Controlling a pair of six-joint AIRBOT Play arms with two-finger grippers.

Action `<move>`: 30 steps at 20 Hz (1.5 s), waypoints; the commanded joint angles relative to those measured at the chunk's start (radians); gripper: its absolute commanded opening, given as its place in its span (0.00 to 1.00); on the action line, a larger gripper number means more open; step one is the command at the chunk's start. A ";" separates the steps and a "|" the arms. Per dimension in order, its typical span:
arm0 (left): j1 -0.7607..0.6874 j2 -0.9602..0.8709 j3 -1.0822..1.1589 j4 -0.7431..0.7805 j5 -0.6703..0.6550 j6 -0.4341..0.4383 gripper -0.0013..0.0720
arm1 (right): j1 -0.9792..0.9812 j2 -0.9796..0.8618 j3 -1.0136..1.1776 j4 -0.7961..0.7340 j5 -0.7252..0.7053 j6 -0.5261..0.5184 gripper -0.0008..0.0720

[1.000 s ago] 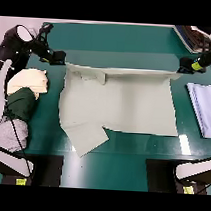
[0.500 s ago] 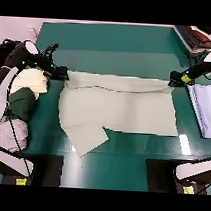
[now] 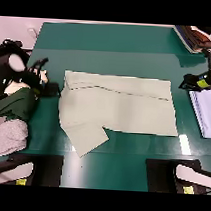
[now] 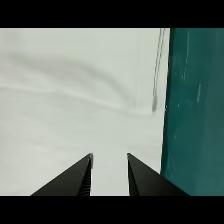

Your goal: Fold the shirts.

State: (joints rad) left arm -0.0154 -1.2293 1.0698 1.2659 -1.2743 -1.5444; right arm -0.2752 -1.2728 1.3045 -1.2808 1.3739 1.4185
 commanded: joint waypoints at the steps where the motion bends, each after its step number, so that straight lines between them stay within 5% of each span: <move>1: -0.001 0.276 -0.356 -0.047 0.011 -0.049 0.76 | -0.008 0.156 -0.150 0.011 -0.077 -0.007 0.38; 5: -0.001 0.444 -0.595 -0.234 0.080 -0.053 0.76 | -0.008 0.211 -0.188 0.060 -0.093 -0.007 0.38; 15: -0.002 0.445 -0.745 -0.458 0.277 0.045 0.76 | -0.008 0.229 -0.188 0.060 -0.089 -0.006 0.38; 18: -0.002 0.445 -0.753 -0.539 0.289 0.130 0.58 | -0.008 0.229 -0.188 0.059 -0.087 -0.006 0.38; 20: -0.002 0.445 -0.753 -0.543 0.286 0.135 0.57 | -0.009 0.229 -0.188 0.058 -0.078 -0.006 0.38; 21: -0.002 0.445 -0.753 -0.544 0.278 0.137 0.41 | -0.009 0.229 -0.188 0.057 -0.066 -0.006 0.38; 22: -0.001 0.445 -0.753 -0.544 0.264 0.151 0.06 | -0.009 0.229 -0.189 0.047 -0.051 -0.007 0.38; 27: -0.001 0.445 -0.731 -0.494 0.184 0.165 0.05 | -0.188 0.230 -0.347 0.047 0.035 -0.040 0.39; 28: -0.001 0.445 -0.721 -0.459 0.172 0.165 0.05 | -0.259 0.226 -0.407 0.048 0.041 -0.041 0.64; 29: -0.001 0.445 -0.716 -0.433 0.166 0.165 0.05 | -0.342 0.216 -0.473 0.052 0.042 -0.040 0.78; 30: -0.001 0.445 -0.714 -0.422 0.166 0.165 0.05 | -0.407 0.196 -0.531 0.063 0.045 -0.039 0.77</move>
State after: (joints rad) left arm -0.0174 -0.7849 0.3428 0.7856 -1.0763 -1.3869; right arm -0.5240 -1.0557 0.9092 -1.2320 1.3857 1.3895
